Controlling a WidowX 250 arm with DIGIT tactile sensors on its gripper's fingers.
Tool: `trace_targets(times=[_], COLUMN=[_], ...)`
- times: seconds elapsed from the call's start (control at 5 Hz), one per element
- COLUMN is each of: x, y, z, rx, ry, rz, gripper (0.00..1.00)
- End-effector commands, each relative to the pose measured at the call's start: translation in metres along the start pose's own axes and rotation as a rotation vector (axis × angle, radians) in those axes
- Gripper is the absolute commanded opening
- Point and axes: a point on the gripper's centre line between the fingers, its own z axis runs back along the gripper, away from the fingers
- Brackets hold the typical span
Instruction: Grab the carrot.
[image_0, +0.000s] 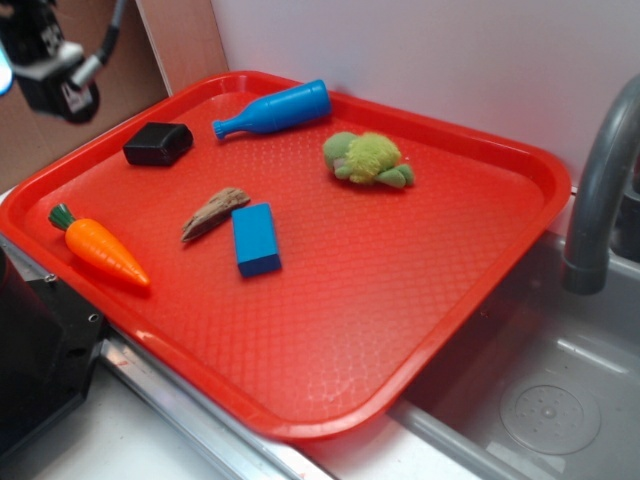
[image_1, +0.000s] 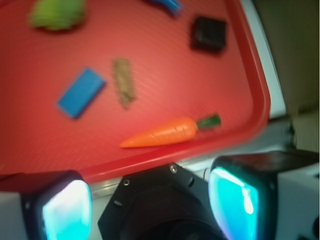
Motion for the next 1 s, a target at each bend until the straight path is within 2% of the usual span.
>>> trace_targets(times=[0.0,0.2,0.4,0.6,0.8], x=[0.011,0.023,0.033,0.033,0.036], y=[0.022,0.030,0.031,0.033,0.030], z=[-0.063,-0.090,-0.109,-0.128,-0.140], rx=[-0.089,-0.174,-0.149,-0.165,-0.138], ry=[0.042,0.010,0.027,0.069,0.095], rz=[0.519,0.552,0.523,0.504,0.483], gripper=[1.00,1.00,1.00,1.00,1.00])
